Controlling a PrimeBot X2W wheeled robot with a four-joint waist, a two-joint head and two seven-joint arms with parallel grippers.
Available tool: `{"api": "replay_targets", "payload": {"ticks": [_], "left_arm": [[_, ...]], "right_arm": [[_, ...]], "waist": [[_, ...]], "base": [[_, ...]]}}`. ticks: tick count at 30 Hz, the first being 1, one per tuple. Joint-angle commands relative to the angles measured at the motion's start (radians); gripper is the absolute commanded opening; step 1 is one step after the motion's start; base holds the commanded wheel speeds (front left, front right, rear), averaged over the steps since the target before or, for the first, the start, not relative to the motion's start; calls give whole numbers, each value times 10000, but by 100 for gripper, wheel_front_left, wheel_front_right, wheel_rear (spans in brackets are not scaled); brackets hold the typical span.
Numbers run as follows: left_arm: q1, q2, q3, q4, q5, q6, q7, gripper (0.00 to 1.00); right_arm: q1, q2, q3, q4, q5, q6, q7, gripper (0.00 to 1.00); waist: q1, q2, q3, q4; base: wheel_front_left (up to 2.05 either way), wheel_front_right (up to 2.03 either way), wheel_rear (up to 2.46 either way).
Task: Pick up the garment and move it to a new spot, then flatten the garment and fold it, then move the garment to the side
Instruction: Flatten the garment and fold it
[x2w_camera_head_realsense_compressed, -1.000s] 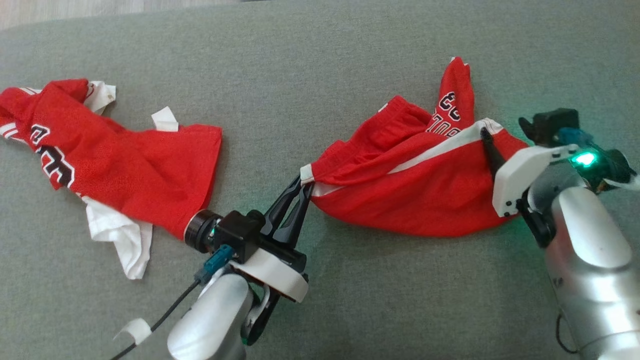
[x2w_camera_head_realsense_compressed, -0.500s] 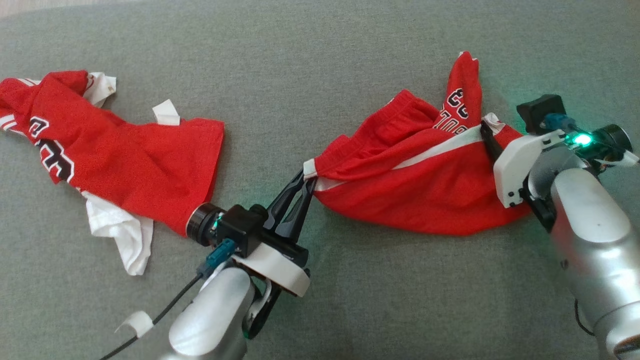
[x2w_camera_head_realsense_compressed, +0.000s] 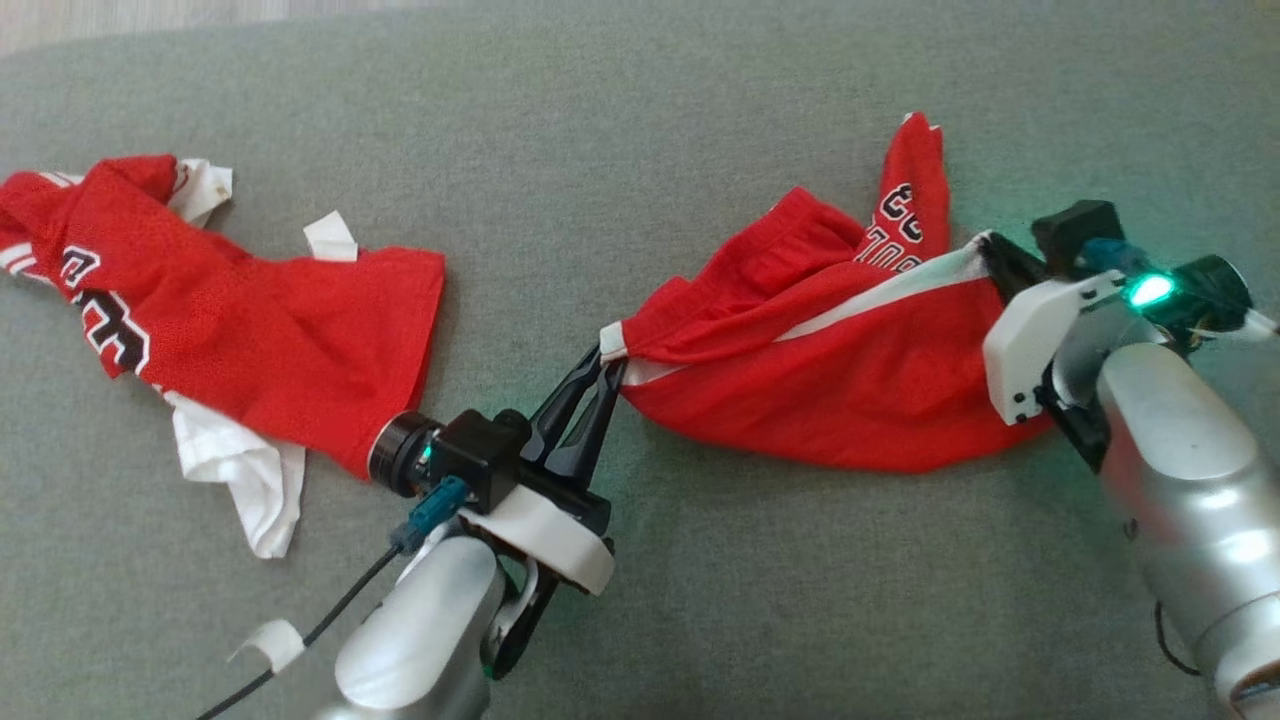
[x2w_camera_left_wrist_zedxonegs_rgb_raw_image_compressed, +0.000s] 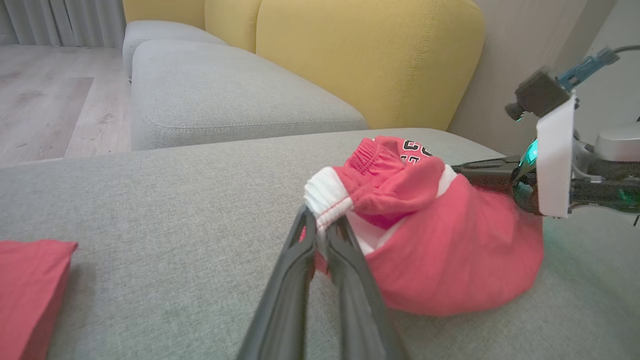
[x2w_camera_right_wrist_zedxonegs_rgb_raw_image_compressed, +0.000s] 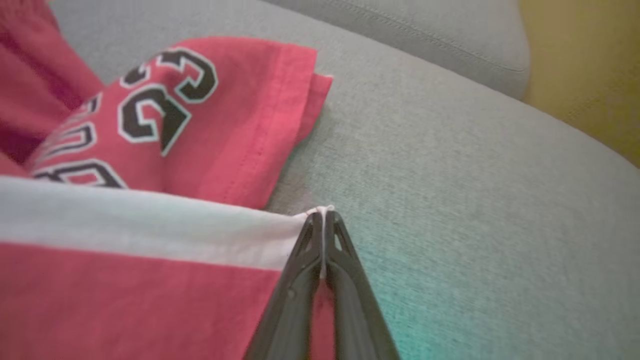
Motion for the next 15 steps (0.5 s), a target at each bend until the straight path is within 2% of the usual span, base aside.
{"api": "replay_targets", "payload": {"ticks": [1, 8, 15], "left_arm": [[-308, 130, 256, -192, -88, 29, -127, 0], [-205, 172, 485, -277, -347, 195, -139, 0], [-464, 234, 973, -1172, -686, 502, 48, 0]], "right_arm": [[-75, -121, 46, -173, 242, -7, -261, 0], [405, -242, -143, -1017, 1336, -7, -1340, 0], [1312, -743, -958, -3803, 2463, -7, -2521, 0]], "waist": [[0, 0, -174, -85], [0, 0, -874, -412], [0, 0, -1532, -693]], "base": [[0, 0, 0], [0, 0, 0], [0, 0, 0]]}}
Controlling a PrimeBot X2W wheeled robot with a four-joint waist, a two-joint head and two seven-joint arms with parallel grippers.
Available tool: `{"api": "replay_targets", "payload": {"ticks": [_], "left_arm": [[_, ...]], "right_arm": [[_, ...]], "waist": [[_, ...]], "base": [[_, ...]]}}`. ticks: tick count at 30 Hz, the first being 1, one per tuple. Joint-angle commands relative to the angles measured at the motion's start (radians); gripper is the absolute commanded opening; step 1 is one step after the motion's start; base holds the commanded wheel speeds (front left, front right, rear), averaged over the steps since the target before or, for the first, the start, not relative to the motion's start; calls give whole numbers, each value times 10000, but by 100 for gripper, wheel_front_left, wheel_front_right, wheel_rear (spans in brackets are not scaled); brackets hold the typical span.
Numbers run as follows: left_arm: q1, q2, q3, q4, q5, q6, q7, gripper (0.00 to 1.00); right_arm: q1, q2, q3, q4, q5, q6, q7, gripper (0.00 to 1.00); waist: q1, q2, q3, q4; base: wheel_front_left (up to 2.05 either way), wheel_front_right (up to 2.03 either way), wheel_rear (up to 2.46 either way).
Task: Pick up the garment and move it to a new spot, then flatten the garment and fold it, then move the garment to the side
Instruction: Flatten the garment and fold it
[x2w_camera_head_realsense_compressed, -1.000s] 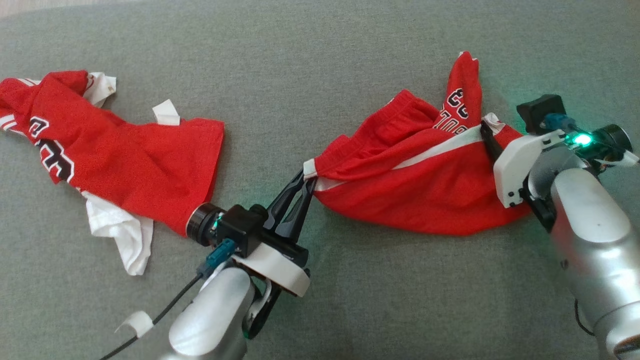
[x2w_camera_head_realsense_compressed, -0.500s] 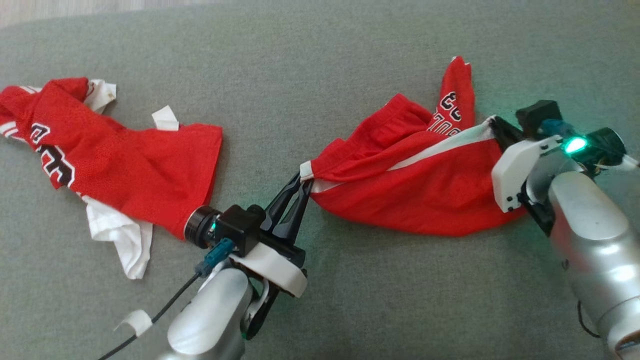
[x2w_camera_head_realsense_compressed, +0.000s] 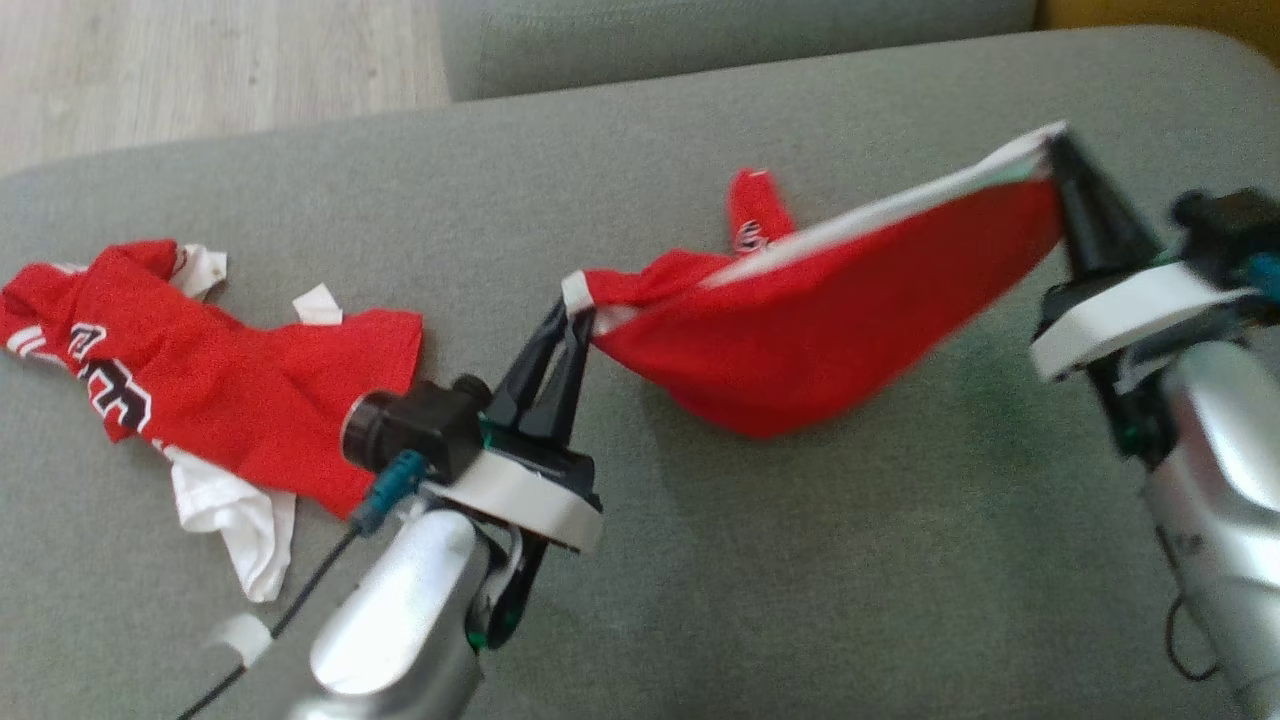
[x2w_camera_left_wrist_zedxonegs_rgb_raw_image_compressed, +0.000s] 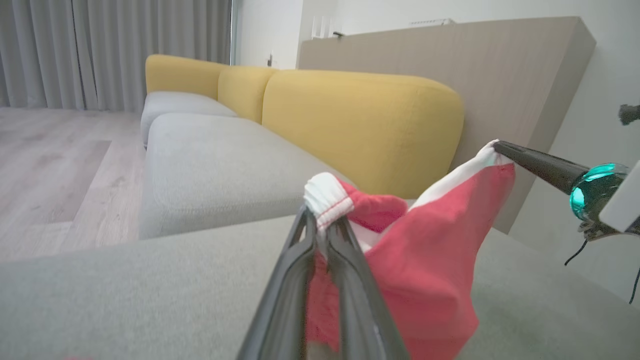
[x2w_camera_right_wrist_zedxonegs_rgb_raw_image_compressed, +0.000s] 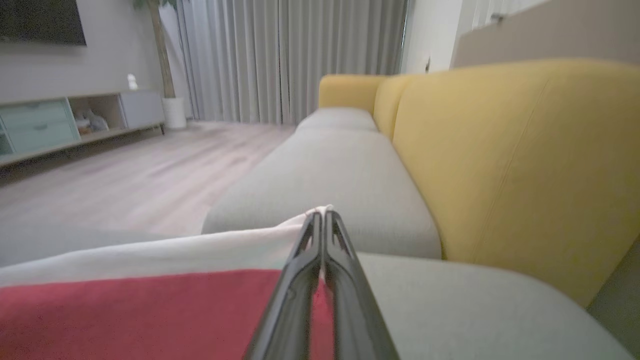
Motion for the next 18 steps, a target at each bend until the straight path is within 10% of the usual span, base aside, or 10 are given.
{"api": "replay_targets", "payload": {"ticks": [1, 18], "left_arm": [[-595, 212, 535, -575, -98, 111, 110, 0], [-3695, 876, 1480, -2009, 176, 644, 1331, 0]], "right_arm": [[56, -234, -296, -1031, 113, -7, -218, 0], [266, 141, -2441, -6441, -1351, -7, -308, 0]], "waist": [[1, -1, -270, -156], [1, -1, -1406, -154]], "base": [[0, 0, 0], [0, 0, 0]]}}
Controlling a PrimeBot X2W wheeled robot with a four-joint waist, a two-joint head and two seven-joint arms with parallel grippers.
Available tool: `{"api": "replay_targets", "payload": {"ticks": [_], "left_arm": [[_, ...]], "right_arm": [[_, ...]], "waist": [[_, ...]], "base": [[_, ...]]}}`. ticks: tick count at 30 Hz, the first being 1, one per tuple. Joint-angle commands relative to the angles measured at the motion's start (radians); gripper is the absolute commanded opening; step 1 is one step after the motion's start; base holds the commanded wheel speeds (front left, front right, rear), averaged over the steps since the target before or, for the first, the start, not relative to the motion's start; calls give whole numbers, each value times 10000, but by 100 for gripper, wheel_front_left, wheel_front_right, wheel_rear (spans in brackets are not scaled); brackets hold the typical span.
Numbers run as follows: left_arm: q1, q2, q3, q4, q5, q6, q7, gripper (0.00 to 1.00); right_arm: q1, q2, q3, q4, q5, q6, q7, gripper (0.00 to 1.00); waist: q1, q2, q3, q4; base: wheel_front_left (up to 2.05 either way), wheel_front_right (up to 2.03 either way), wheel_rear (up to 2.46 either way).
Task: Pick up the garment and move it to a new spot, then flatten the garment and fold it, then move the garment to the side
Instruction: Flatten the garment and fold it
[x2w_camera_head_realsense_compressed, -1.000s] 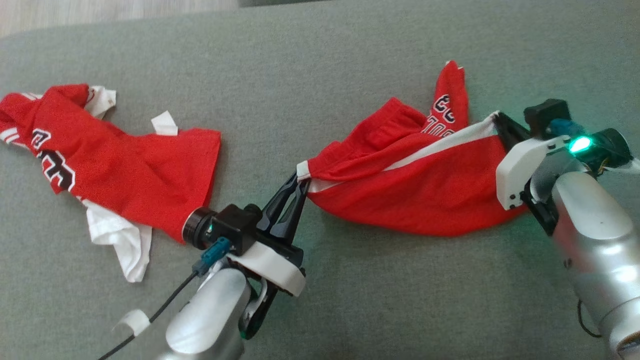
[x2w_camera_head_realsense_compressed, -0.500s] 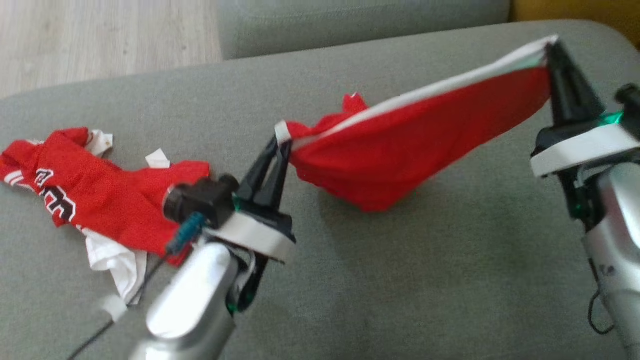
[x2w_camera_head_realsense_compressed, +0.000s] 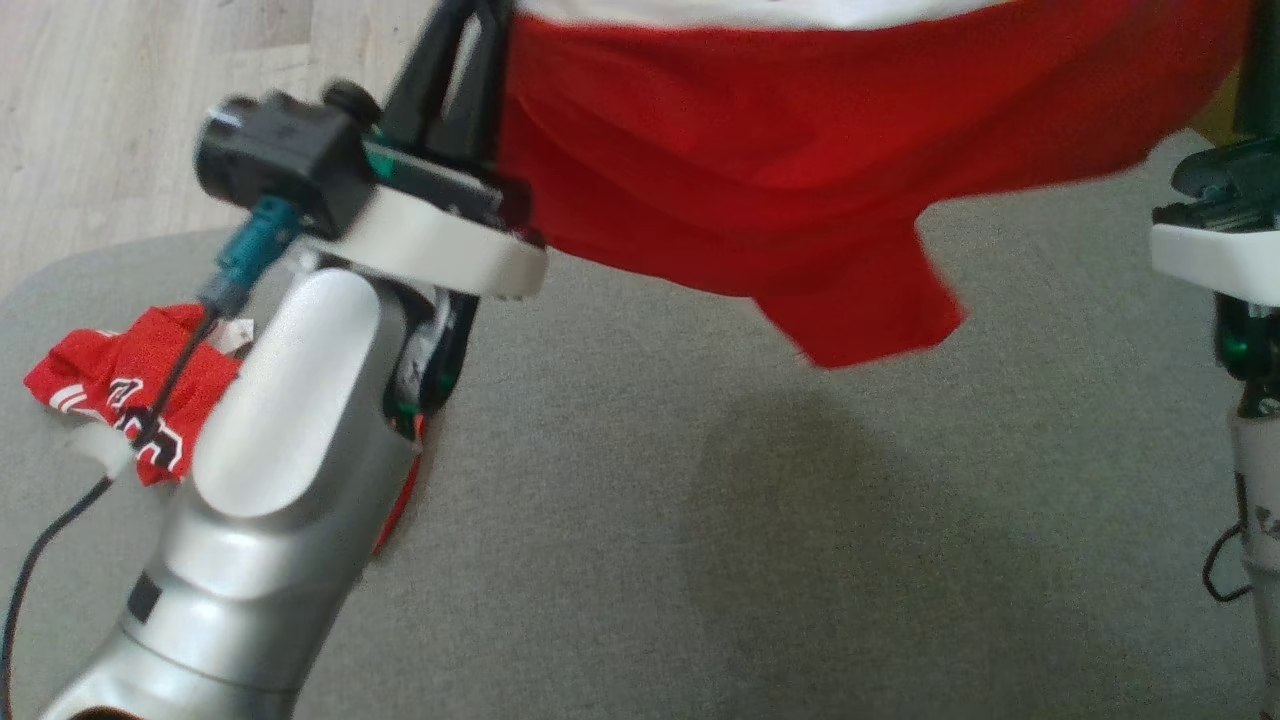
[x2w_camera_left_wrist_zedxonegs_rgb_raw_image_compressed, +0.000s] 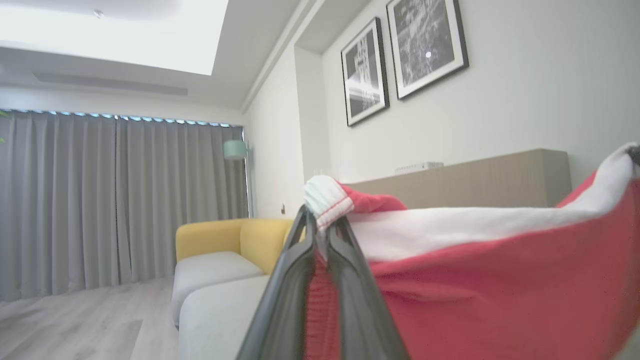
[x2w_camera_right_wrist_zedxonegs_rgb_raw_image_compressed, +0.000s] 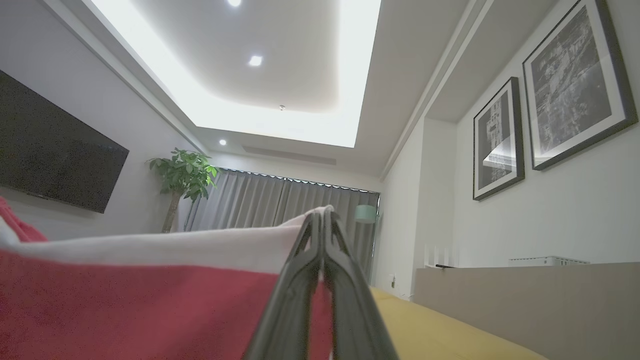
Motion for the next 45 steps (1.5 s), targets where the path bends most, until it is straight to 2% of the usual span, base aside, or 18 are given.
{"api": "replay_targets", "payload": {"ticks": [1, 9, 16, 21, 27, 31, 34, 37, 38, 42, 45], "left_arm": [[-647, 324, 490, -394, 62, 71, -89, 0], [-327, 368, 431, -970, -156, 182, 272, 0], [47, 666, 423, -1338, -202, 401, 786, 0], [-526, 1040, 214, -981, -115, 78, 1485, 0], [-2409, 1270, 341, 112, -250, -570, 2151, 0], [-4093, 1387, 309, 1475, -11, -1062, 1990, 0], [-5488, 1226, 424, 2667, 85, -1201, 1547, 0], [-6715, 760, 751, 3813, -37, -1123, 778, 0], [-6715, 760, 751, 3813, -37, -1123, 778, 0], [-7962, 299, 668, 5041, 266, -1155, -548, 0], [-8320, -9, 671, 5901, 132, -1287, -1066, 0]], "right_arm": [[-394, 42, 51, -374, -112, -7, 59, 0], [264, 528, -446, -877, -374, -7, 577, 0], [744, 592, -341, -936, -579, -7, 1049, 0], [207, 400, -120, -464, -478, -7, 1432, 0], [-1899, -127, 703, 774, -325, -7, 1701, 0], [-4001, -319, 1152, 2248, -327, -7, 1356, 0], [-5760, -227, 1148, 3618, -418, -7, 926, 0], [-7387, -12, 833, 4878, -809, -7, 398, 0], [-7387, -12, 833, 4878, -809, -7, 398, 0], [-8806, 399, 253, 6039, -1373, -7, 17, 0], [-9144, 652, 137, 6422, -1767, -7, -45, 0]], "waist": [[2, -1, -65, 12], [2, -1, -244, 149], [2, -1, -77, 227], [2, -1, 640, 153], [2, -1, 2376, -126], [2, -1, 3618, -297], [2, -1, 4319, -380], [2, -1, 4669, -394], [2, -1, 4669, -394], [2, -1, 4893, -343], [2, -1, 4989, -330]], "base": [[0, 0, 0], [0, 0, 0], [0, 0, 0], [0, 0, 0], [0, 0, 0], [0, 0, 0], [0, 0, 0], [0, 0, 0], [0, 0, 0], [0, 0, 0], [0, 0, 0]]}}
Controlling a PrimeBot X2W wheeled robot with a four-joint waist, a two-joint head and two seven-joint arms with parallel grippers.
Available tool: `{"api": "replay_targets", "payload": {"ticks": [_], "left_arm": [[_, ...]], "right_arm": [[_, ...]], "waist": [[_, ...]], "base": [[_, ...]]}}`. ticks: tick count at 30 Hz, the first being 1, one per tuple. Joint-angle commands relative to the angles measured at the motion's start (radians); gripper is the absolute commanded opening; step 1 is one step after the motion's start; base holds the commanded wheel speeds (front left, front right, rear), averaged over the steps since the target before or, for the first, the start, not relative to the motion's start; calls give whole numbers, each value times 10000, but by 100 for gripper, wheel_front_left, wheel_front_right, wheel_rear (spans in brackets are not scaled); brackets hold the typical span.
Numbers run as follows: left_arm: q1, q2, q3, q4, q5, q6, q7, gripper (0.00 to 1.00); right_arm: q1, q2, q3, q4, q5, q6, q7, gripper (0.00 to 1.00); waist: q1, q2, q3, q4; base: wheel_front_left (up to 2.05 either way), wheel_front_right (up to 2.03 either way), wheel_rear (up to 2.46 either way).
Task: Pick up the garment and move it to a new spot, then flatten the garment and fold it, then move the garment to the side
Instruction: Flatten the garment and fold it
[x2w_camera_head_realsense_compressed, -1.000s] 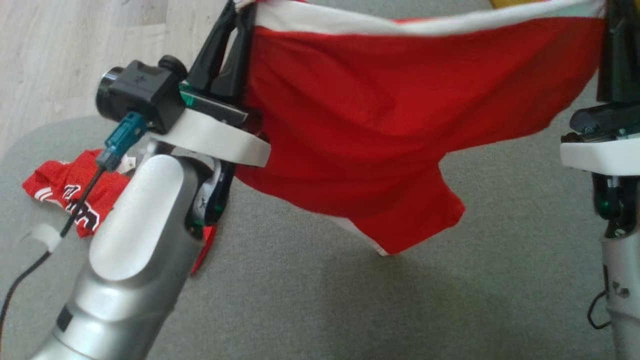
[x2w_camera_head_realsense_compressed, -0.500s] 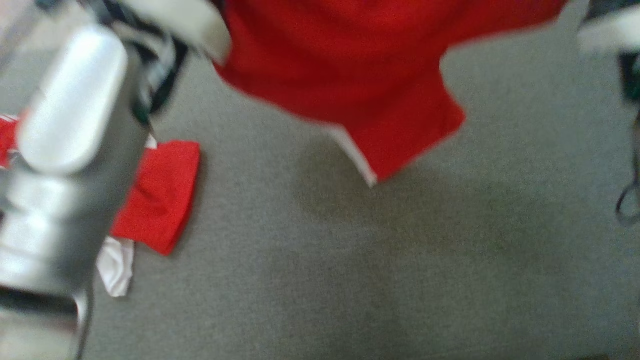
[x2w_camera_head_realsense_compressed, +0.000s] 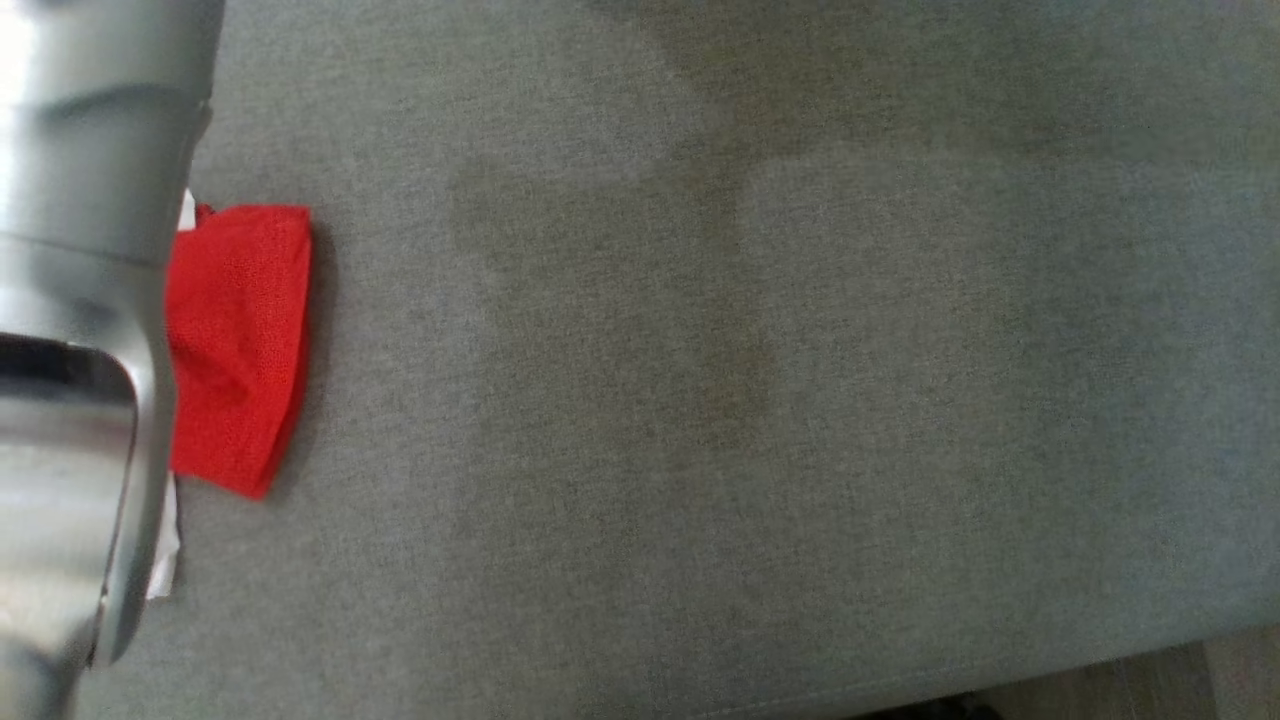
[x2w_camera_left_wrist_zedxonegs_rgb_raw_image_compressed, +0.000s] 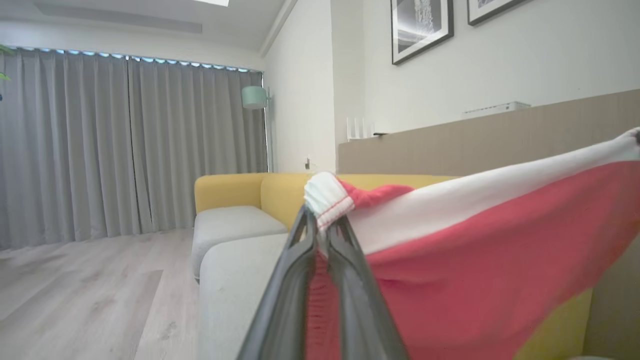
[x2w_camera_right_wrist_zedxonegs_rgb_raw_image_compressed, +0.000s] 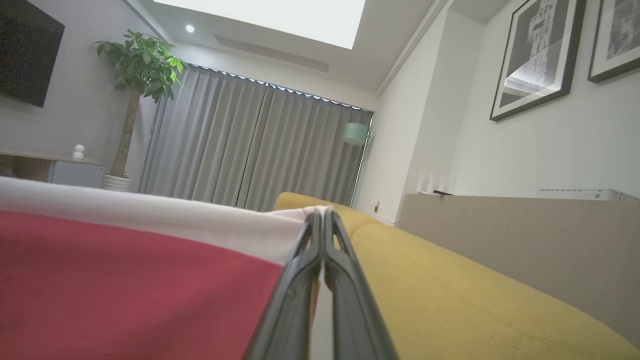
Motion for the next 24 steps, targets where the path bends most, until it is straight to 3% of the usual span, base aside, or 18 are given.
{"api": "replay_targets", "payload": {"ticks": [1, 9, 14, 19, 24], "left_arm": [[-360, 275, 140, 92, -33, -73, -76, 0], [822, 62, -790, 1280, -80, -363, -501, 0], [2620, 191, -2249, 1039, -466, -388, -551, 0], [4468, 994, -4133, -66, -1626, -390, -112, 0], [5776, 1843, -5229, -1104, -2383, -391, 149, 0]], "right_arm": [[-72, 275, -9, -207, -79, -7, -41, 0], [1755, 94, 1423, 1176, 137, -7, -47, 0], [3000, -374, 2863, 2246, 1021, -7, -42, 0], [4009, -1037, 4625, 2531, 2530, -7, 507, 0], [4989, -2092, 6634, 1687, 4388, -7, 1622, 0]], "waist": [[-3, 1, 65, -20], [-3, 1, 245, 220], [-3, 1, -151, 455], [-3, 1, -861, 658], [-3, 1, -1800, 714]], "base": [[0, 0, 0], [0, 0, 0], [0, 0, 0], [0, 0, 0], [0, 0, 0]]}}
